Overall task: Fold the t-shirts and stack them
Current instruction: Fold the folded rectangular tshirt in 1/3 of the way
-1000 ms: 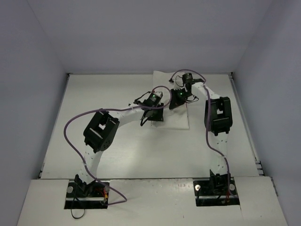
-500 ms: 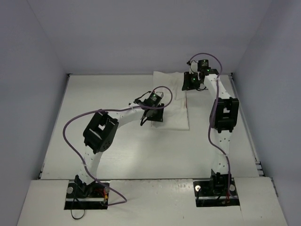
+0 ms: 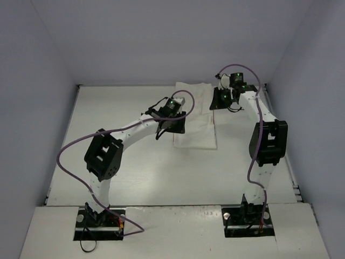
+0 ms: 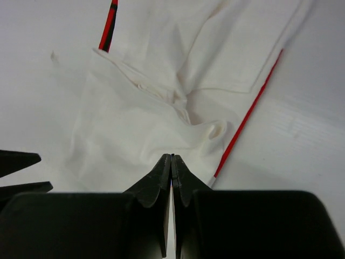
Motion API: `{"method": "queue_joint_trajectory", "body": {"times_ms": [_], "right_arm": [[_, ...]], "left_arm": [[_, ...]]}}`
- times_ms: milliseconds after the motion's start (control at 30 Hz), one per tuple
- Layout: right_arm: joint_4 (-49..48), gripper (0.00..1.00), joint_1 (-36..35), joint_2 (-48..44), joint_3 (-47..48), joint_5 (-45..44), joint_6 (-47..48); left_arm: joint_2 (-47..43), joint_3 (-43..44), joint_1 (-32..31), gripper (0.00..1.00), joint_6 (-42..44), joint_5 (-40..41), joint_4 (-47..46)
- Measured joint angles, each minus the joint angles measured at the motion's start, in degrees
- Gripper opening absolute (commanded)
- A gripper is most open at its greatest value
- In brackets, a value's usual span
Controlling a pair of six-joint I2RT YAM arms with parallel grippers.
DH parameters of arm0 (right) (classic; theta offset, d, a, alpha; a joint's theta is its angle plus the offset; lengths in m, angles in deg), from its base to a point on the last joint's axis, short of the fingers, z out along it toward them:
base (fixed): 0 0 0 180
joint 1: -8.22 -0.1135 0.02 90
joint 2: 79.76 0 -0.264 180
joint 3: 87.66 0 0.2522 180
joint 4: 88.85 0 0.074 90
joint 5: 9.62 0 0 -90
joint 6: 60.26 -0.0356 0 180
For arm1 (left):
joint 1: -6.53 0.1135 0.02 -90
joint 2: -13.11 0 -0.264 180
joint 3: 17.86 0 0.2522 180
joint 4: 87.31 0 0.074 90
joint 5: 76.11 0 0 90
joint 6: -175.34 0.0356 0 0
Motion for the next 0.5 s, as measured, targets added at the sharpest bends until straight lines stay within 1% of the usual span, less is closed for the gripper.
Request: {"method": "queue_joint_trajectory", "body": {"times_ms": [100,233,500], "right_arm": [[0.0,0.0,-0.3,2.6,-1.9,2.4,0.7],[-0.1,0.0,-0.3,7.3,-2.2,4.6,1.7],[-0.8,0.0,1.1,12.0,-2.1,2.6,2.6]], "left_arm": [[2.3,-1.9,0.0,0.39,-0.8,-0.9,-0.3],[6.0,-2.3,0.0,0.38,-1.5,-1.2,-0.3],[7.2,-2.5,0.0,0.38,-2.9,-0.9,-1.0]]}}
